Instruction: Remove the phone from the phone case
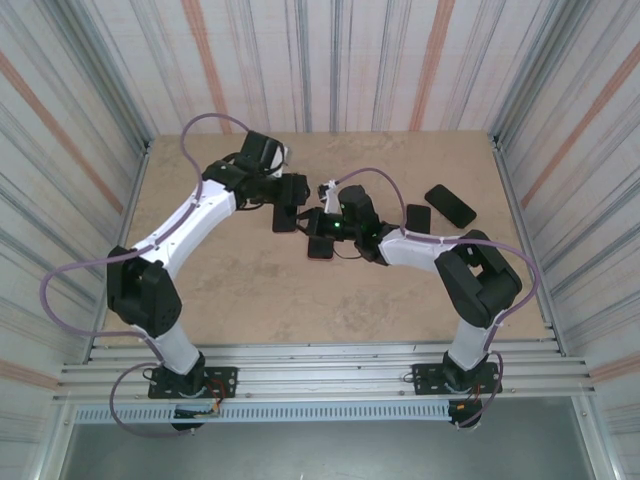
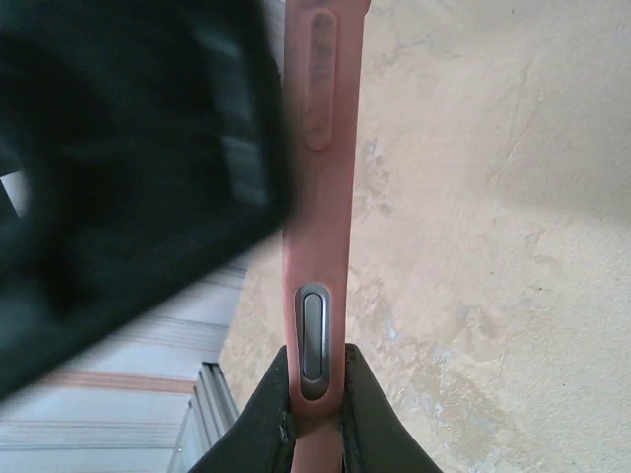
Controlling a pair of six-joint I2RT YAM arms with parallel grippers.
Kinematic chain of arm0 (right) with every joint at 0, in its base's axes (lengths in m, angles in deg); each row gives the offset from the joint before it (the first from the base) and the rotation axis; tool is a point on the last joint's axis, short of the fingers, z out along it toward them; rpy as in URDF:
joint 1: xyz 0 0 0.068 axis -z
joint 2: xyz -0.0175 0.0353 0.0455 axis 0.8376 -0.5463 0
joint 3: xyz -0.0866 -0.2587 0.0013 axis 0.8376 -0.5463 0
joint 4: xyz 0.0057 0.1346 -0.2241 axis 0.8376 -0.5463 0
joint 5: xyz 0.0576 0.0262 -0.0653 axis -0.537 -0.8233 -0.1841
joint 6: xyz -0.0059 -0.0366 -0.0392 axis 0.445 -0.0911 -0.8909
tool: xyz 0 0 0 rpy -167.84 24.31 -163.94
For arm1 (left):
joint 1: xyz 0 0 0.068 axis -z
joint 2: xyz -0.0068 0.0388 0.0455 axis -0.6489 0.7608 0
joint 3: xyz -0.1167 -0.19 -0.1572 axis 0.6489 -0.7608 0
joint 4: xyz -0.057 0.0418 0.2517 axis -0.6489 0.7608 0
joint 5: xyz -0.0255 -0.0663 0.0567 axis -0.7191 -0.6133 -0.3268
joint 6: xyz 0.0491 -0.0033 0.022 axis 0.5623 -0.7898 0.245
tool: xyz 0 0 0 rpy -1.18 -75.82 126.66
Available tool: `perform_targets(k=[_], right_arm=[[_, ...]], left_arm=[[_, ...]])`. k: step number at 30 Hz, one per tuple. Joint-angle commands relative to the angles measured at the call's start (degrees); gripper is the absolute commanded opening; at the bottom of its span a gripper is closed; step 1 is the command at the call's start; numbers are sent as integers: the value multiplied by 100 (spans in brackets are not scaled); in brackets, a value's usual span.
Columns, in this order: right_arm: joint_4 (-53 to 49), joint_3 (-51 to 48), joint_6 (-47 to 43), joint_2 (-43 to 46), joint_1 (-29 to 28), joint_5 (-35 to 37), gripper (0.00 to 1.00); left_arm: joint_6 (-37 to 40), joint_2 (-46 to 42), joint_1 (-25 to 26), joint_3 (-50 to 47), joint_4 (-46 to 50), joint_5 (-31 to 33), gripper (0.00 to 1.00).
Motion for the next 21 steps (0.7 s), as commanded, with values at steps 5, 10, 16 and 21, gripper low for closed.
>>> perform_targets(k=[5, 10, 16, 21], right_arm=[[664, -31, 422, 546, 392, -584, 1], [956, 5, 728, 658, 591, -1210, 1], [1416, 76, 1202, 636, 712, -1778, 2], [2273, -11, 1964, 468, 821, -1921, 2]], left_arm=[[-137, -429, -877, -95, -391, -1648, 99], [-437, -281, -1231, -8, -659, -2317, 97], [-796, -178, -1452, -22, -1502, -3339, 88], [-926, 77, -1475, 207, -1516, -3965, 80]])
